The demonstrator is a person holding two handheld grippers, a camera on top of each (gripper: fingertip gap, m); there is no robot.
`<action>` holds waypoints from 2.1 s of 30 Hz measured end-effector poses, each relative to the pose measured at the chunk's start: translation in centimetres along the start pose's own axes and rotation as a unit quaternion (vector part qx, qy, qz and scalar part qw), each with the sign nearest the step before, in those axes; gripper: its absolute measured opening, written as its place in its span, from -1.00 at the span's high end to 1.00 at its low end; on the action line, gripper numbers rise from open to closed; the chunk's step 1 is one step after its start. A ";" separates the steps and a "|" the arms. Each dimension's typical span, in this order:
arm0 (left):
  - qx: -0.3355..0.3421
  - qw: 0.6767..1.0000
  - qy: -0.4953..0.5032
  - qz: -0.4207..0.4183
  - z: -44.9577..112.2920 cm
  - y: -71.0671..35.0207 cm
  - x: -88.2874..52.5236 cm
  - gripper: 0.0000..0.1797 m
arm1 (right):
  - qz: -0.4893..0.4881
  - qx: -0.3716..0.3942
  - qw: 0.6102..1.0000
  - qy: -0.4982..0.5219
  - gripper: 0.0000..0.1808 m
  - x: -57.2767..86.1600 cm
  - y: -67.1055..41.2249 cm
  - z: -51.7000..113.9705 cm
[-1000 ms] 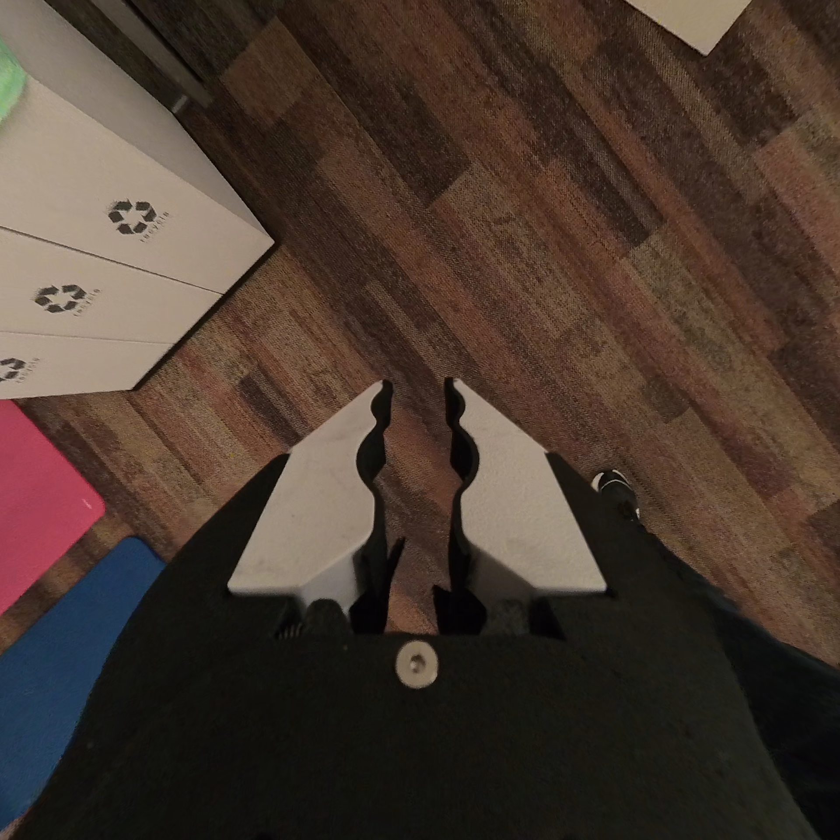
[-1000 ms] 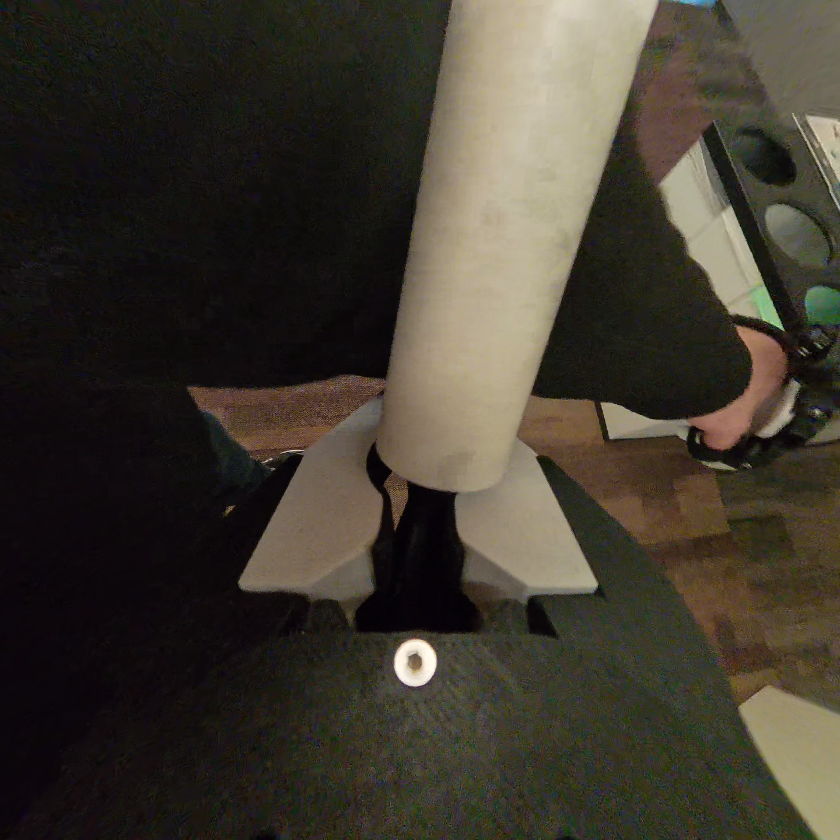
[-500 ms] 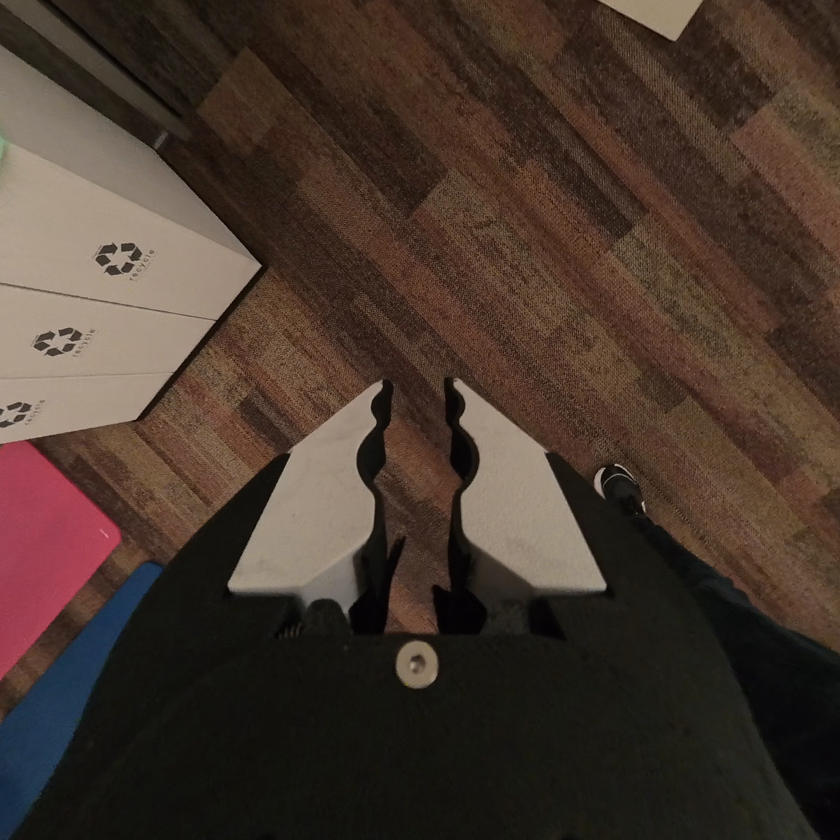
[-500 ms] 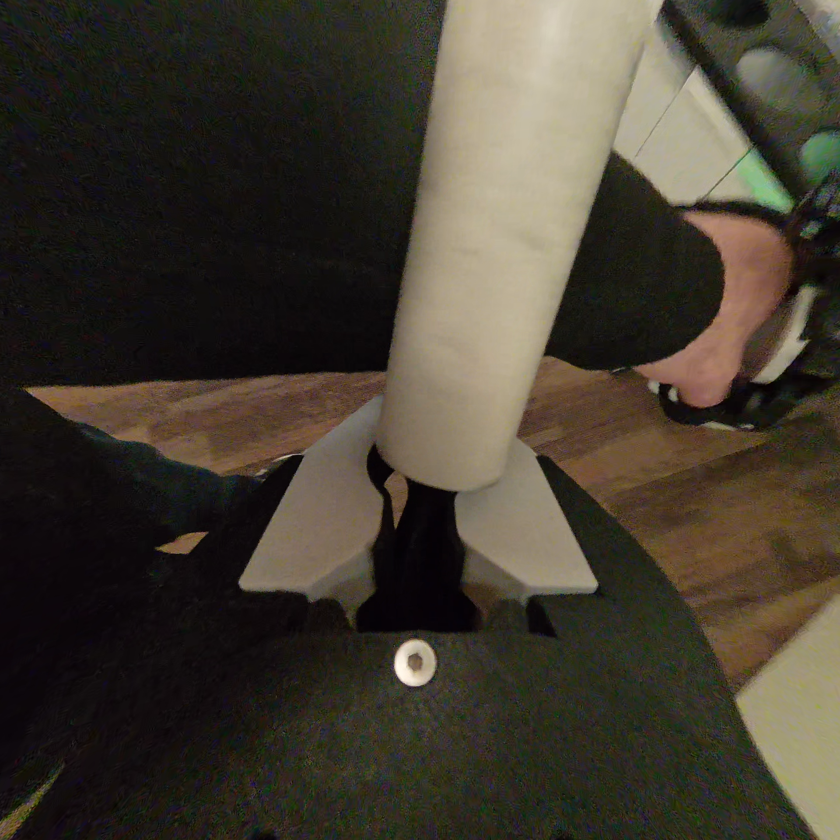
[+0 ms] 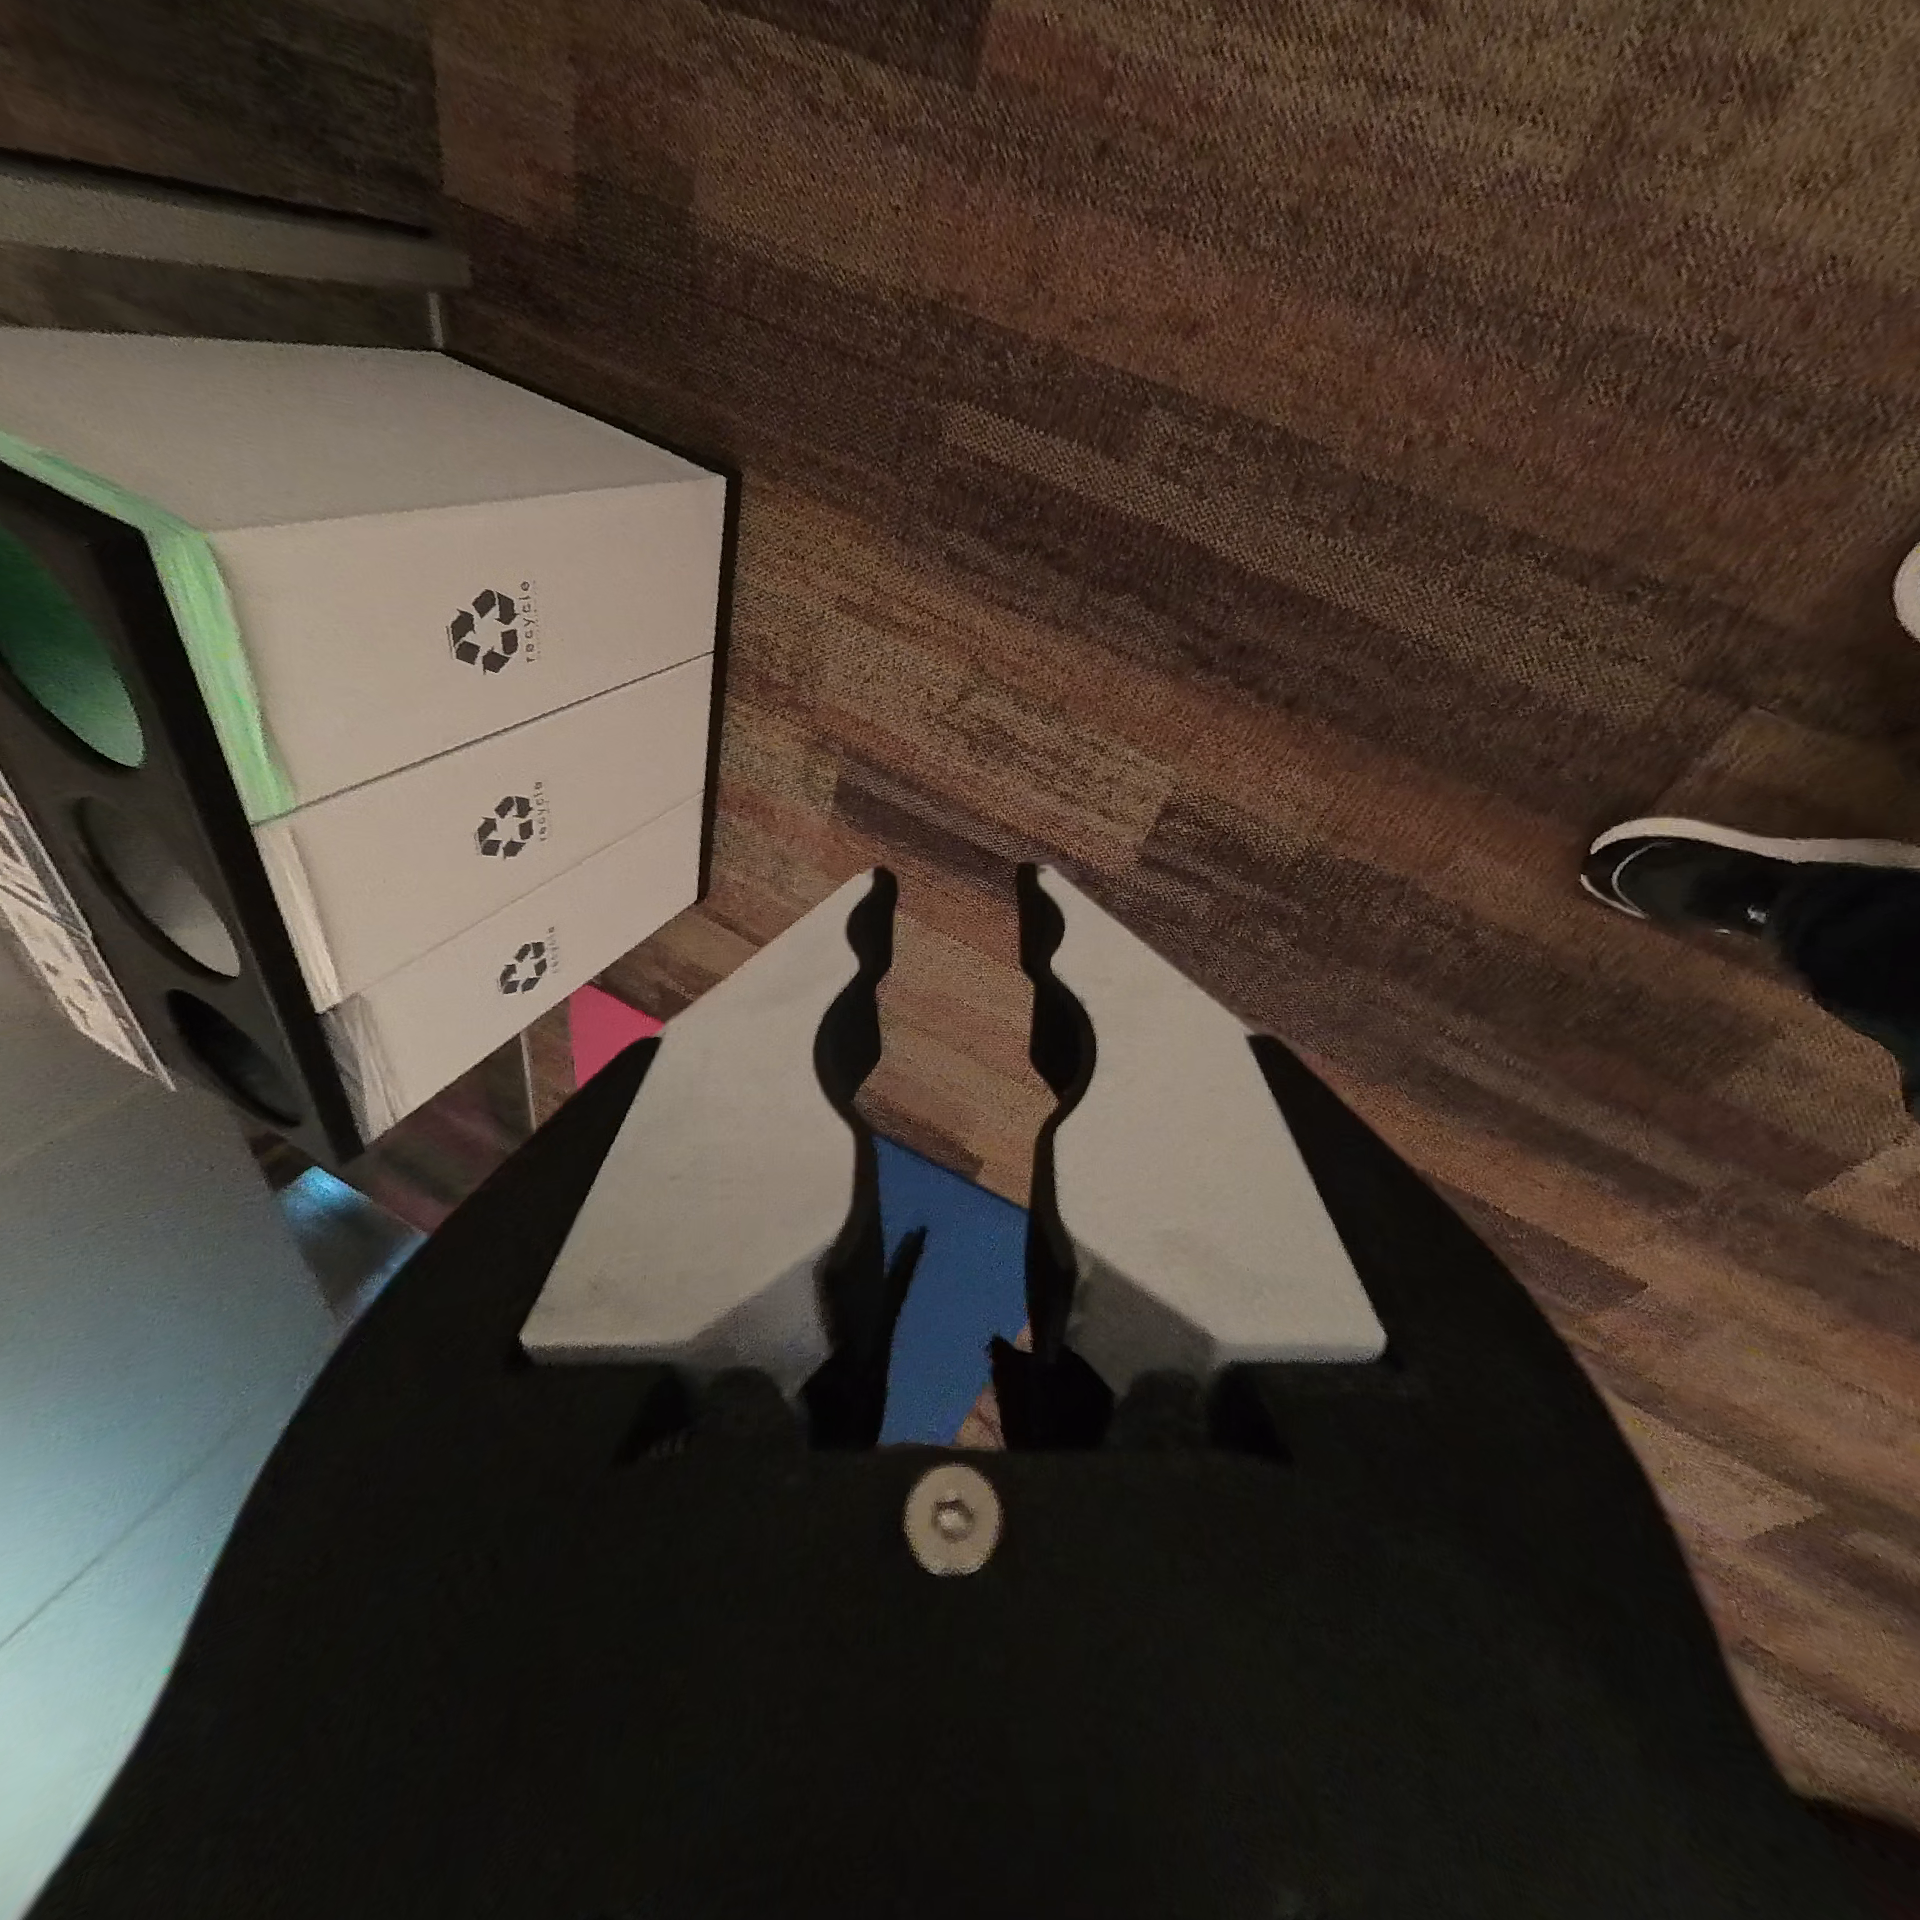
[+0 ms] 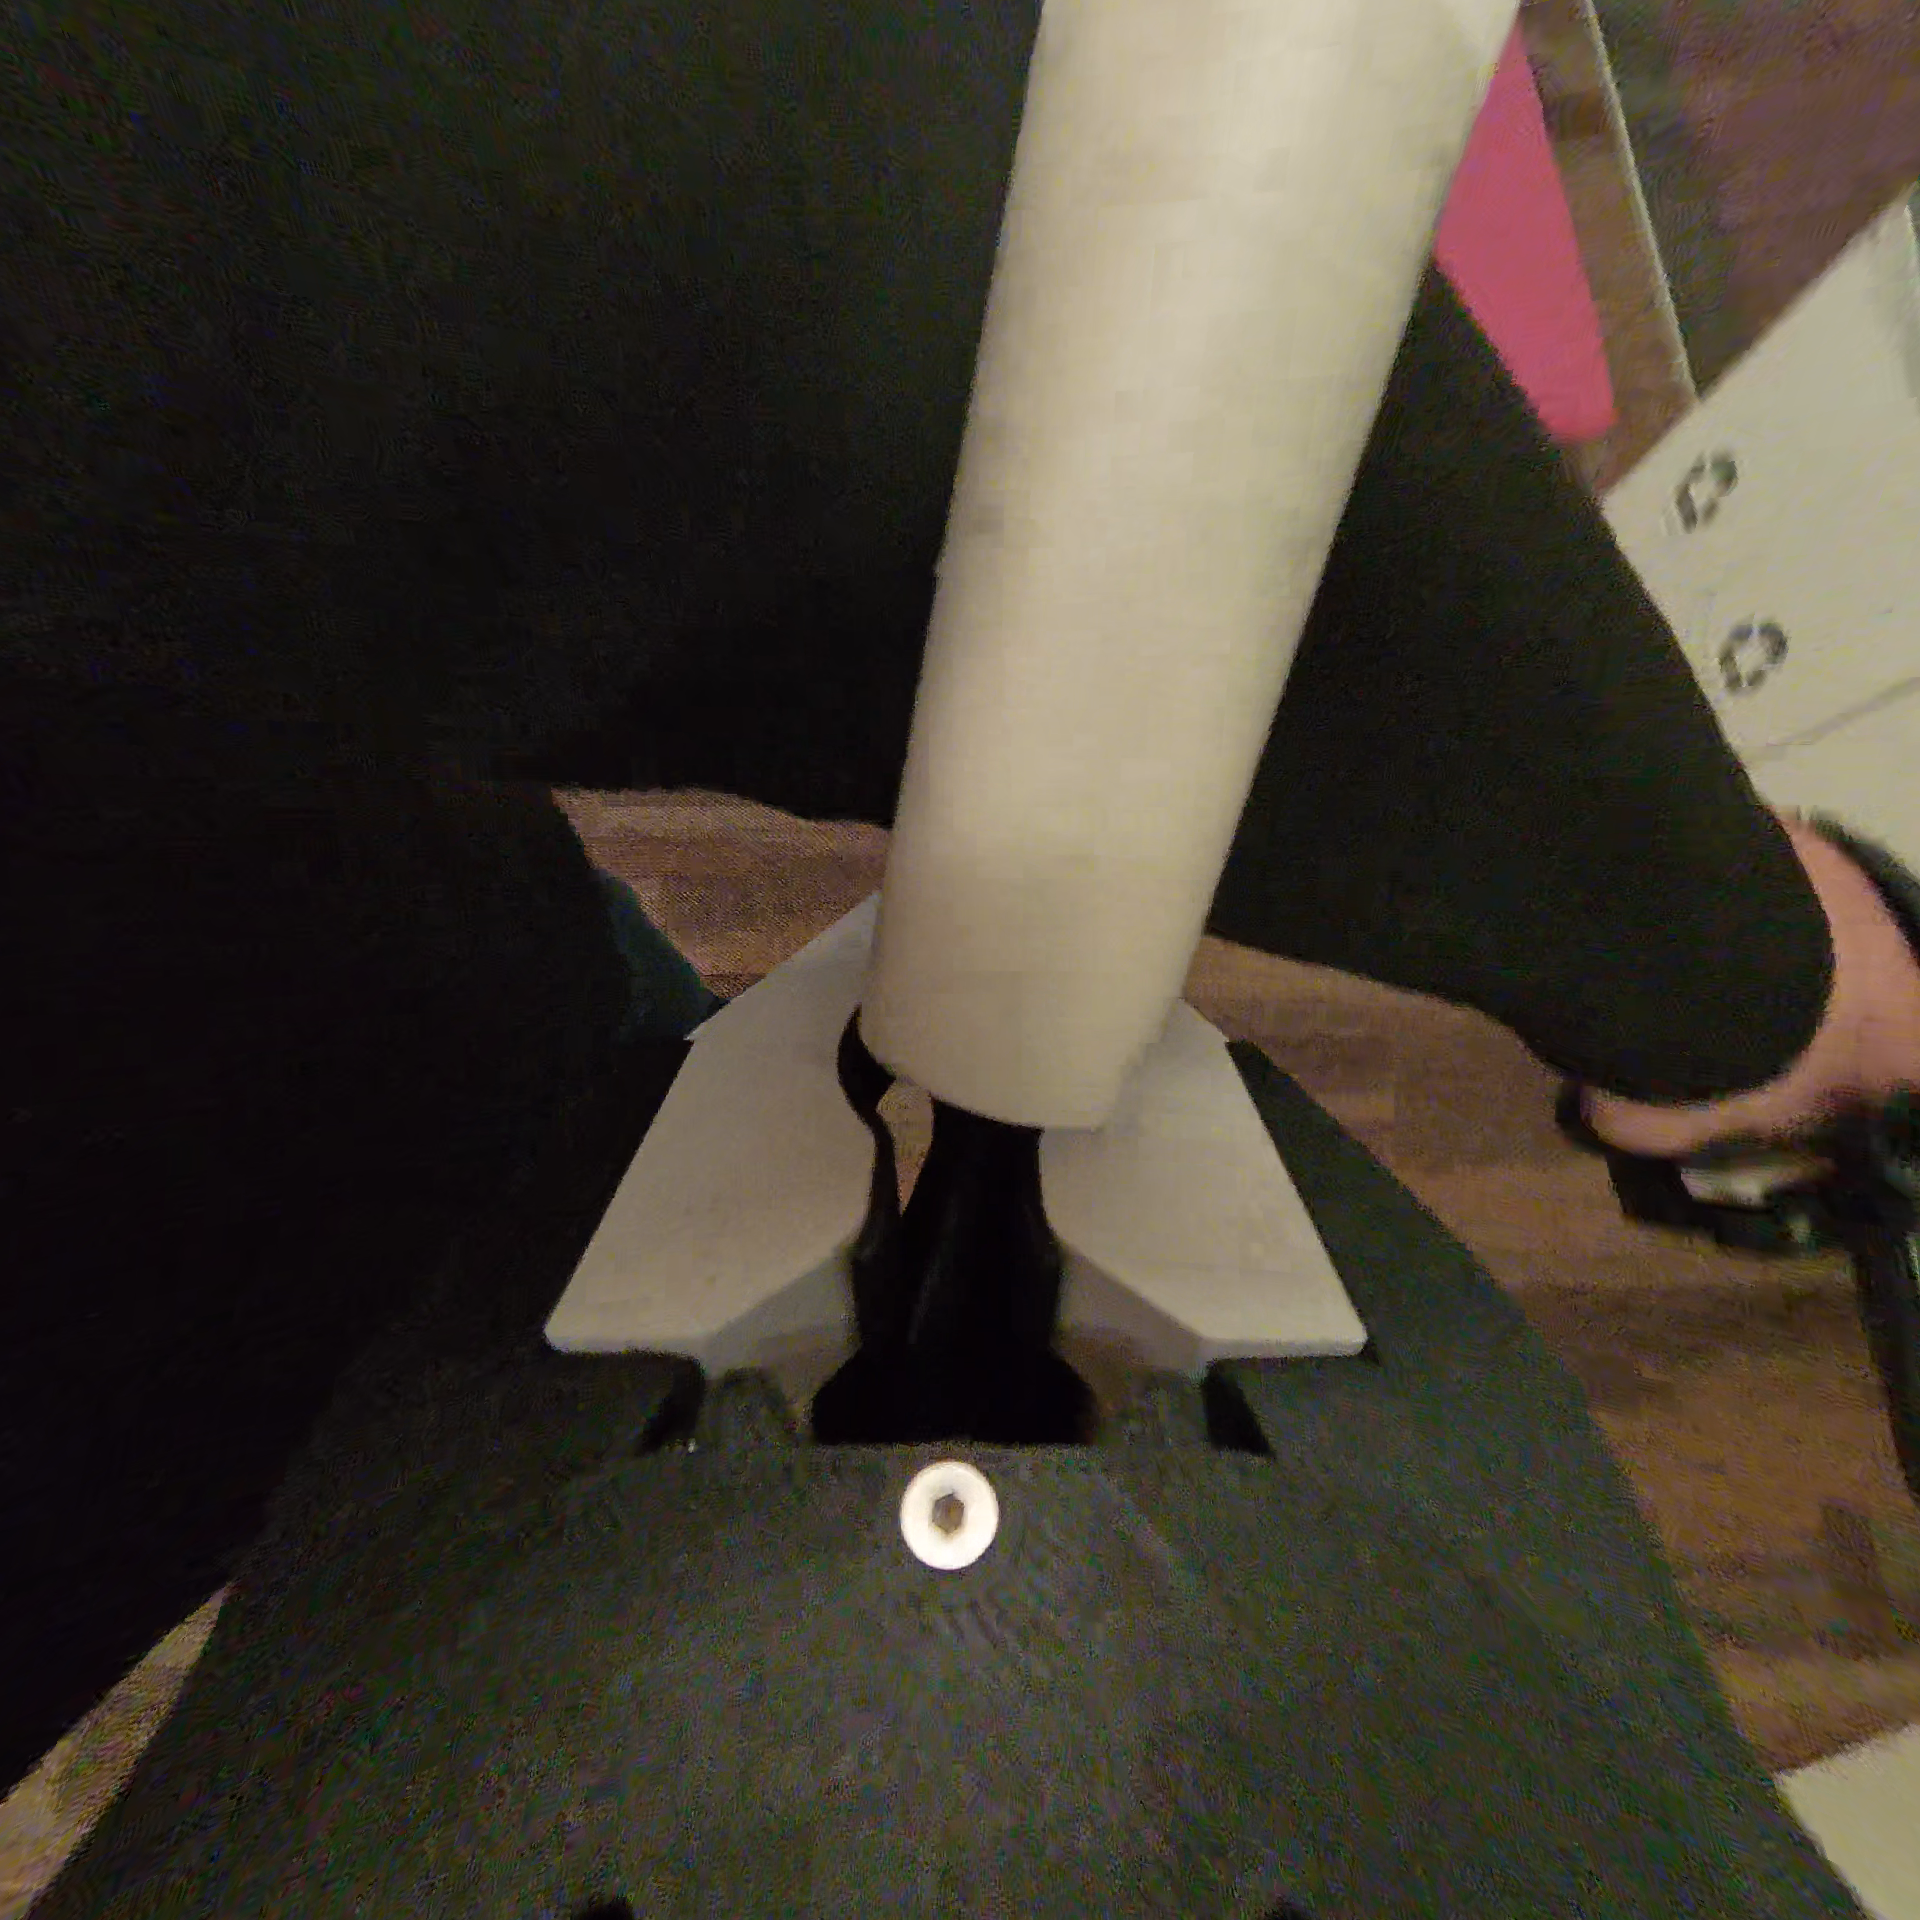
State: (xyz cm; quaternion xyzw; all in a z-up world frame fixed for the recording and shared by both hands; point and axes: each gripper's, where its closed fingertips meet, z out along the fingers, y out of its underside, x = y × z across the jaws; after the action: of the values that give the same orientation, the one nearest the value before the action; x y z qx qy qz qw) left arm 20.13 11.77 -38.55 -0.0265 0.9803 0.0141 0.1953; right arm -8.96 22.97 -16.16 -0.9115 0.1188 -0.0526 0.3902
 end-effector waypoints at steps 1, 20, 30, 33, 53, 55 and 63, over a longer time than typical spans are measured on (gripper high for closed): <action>0.002 1.000 0.004 0.002 -0.1 -0.2 0.1 0.76 | -0.022 0.012 1.000 -0.014 0.86 -1.8 -1.1 -0.5; -0.063 0.972 -0.047 0.222 3.5 4.8 3.1 0.77 | -0.120 -0.058 0.980 -0.146 0.86 -13.2 -7.7 -3.7; -0.090 0.969 -0.043 0.224 3.3 11.5 -1.2 0.77 | -0.074 -0.026 0.990 -0.120 0.86 -10.9 -9.4 0.8; -0.088 0.970 -0.052 0.220 2.5 12.3 -2.5 0.77 | -0.110 0.022 0.978 -0.175 0.86 -14.6 -11.4 -1.0; -0.138 0.940 -0.051 0.308 2.6 11.7 3.2 0.76 | 0.082 -0.150 0.985 -0.034 0.86 4.9 1.1 7.9; -0.133 0.937 -0.050 0.319 2.9 11.1 4.0 0.76 | 0.042 -0.134 0.986 -0.088 0.86 1.0 -1.3 6.1; -0.134 0.945 -0.072 0.290 2.8 10.2 1.7 0.77 | -0.078 -0.124 0.977 -0.156 0.87 -7.9 -6.6 0.9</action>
State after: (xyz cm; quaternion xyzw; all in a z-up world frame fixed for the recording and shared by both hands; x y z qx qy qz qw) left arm 19.09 21.95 -41.65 0.2340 0.9180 0.2033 0.2472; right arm -15.31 30.06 -12.08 -0.9563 -0.0099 0.0751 0.2825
